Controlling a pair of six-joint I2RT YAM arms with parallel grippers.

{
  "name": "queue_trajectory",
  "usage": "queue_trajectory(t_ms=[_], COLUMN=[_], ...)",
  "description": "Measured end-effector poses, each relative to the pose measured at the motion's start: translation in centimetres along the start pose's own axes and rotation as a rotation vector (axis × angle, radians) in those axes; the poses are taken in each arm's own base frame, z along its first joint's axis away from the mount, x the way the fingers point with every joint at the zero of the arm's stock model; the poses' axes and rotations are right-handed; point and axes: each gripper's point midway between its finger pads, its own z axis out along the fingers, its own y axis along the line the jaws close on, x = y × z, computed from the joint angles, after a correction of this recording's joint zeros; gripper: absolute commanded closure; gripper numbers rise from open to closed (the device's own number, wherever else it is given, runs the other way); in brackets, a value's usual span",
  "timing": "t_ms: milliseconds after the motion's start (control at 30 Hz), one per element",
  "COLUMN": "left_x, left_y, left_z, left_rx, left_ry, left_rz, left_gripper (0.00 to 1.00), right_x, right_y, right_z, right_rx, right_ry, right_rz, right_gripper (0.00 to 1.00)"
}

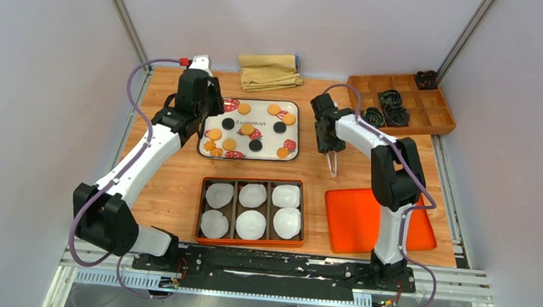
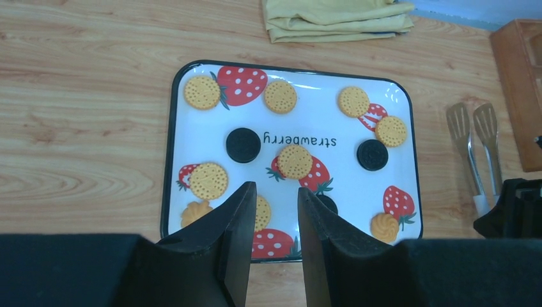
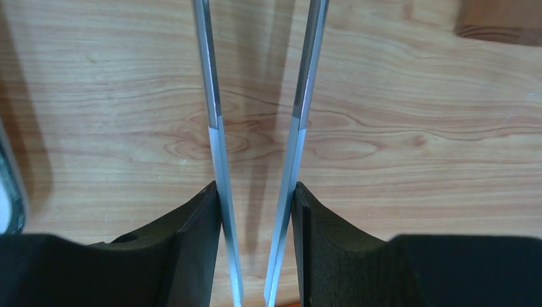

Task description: Pack the cookies

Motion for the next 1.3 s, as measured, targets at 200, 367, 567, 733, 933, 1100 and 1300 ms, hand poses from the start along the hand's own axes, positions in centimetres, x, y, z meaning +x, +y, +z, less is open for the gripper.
queue_trajectory(t_ms=[200,367,567,733,933,1100,1300], left_x=[0.2,0.5,0.5,0.8,1.1,1.3,1.5], left_y=[-0.1,-0.2,-0.2,-0.3,-0.4,-0.5,-0.6], left_z=[0.4,0.7,0.7,0.9,1.2,1.3,1.4], left_rx=[0.005,0.006,0.008,0.014,0.018,0.024,0.029], left_ry=[0.004,0.013,0.015,0.025,0.033,0.04,0.046], left_rz=[0.0,0.002,0.003,0.004,0.005,0.006,0.007], left_gripper=[0.62,0.62,0.63,0.62,0.63,0.63,0.62], right_x=[1.1,0.4,-0.5,-0.8,-1.3,-2.4,-3.3], right_y=[-0.6,-0.8,-0.7,-0.5,-0.2,0.0,0.2], right_z=[2.3,2.9,3.1,3.1,3.4,4.0,4.6], right_rx=[-0.023,-0.047,-0.057,-0.071,-0.088,-0.092,-0.099], right_ry=[0.063,0.067,0.051,0.042,0.041,0.028,0.017], right_rz=[0.065,0.099,0.119,0.127,0.136,0.16,0.181], right_gripper=[0.7,0.56,0.17,0.17,0.17,0.17,0.36])
